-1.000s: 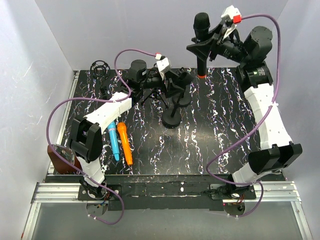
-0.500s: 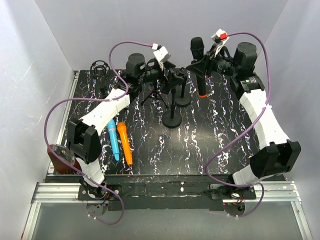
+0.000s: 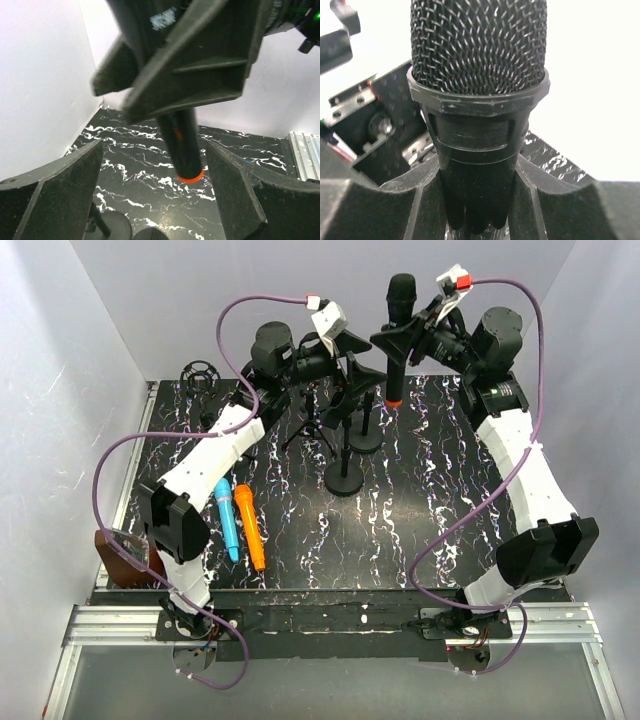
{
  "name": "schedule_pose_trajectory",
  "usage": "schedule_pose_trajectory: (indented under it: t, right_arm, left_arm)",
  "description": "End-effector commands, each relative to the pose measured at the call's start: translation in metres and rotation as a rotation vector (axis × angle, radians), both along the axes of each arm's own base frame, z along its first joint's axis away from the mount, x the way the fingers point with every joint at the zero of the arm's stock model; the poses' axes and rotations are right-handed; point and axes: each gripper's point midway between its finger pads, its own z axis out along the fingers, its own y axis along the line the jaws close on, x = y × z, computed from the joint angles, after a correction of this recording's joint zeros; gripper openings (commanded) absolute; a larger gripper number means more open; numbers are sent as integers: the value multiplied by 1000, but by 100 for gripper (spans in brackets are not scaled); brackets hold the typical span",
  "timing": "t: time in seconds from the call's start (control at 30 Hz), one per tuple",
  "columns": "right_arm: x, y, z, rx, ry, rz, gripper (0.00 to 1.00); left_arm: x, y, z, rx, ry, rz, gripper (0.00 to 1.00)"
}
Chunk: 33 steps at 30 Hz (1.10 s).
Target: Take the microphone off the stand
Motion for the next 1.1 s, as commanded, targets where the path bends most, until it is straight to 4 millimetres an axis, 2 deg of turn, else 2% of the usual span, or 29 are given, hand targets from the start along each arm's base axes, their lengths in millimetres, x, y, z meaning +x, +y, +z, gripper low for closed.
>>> schedule_pose_trajectory:
  t: [0.0, 0.2, 0.27, 0.4, 0.47, 0.53, 0.6, 0.67, 0.7, 0.83, 0.9, 0.93, 1.07]
  right_arm:
    - [-1, 3, 63, 100, -154, -33, 1]
    - [-10, 23, 71, 146, -144, -5, 1]
    - [-12, 30, 70, 150, -139, 5, 1]
    - [-12, 41, 68, 148, -134, 18, 1]
    - [-14, 44, 66, 128, -150, 33, 2]
    - [-13, 44, 62, 110, -146, 28, 29]
    - [-13, 39, 60, 92, -151, 4, 52]
    - [-15, 32, 62, 92, -137, -28, 68]
    - [-20, 28, 66, 95, -139, -30, 73]
    - [-42, 16, 66, 58, -146, -23, 79]
    - [-52, 11, 55, 21, -147, -28, 79]
    - [-57, 10, 49, 3, -145, -28, 79]
    - [-61, -5, 10, -70, -102, -103, 79]
  left_arm:
    - [-11, -13, 19, -29, 6, -43, 82]
    - [9, -22, 22, -80, 54, 88, 81]
    - [10, -25, 26, -89, 27, 100, 74]
    - [-6, -32, 25, -48, -44, 18, 45]
    - [-11, -32, 26, -39, -64, 3, 26]
    - [-10, -28, 28, -36, -78, 27, 1]
    - [-6, -19, 34, -46, -89, 84, 0]
    - [1, -8, 43, -58, -96, 146, 0]
    - [6, 0, 48, -66, -98, 182, 0]
    - [37, 42, 74, -106, -126, 424, 0]
    - [59, 79, 86, -137, -89, 628, 0]
    - [65, 100, 86, -111, -59, 687, 0]
    - [62, 169, 69, -21, 25, 816, 0]
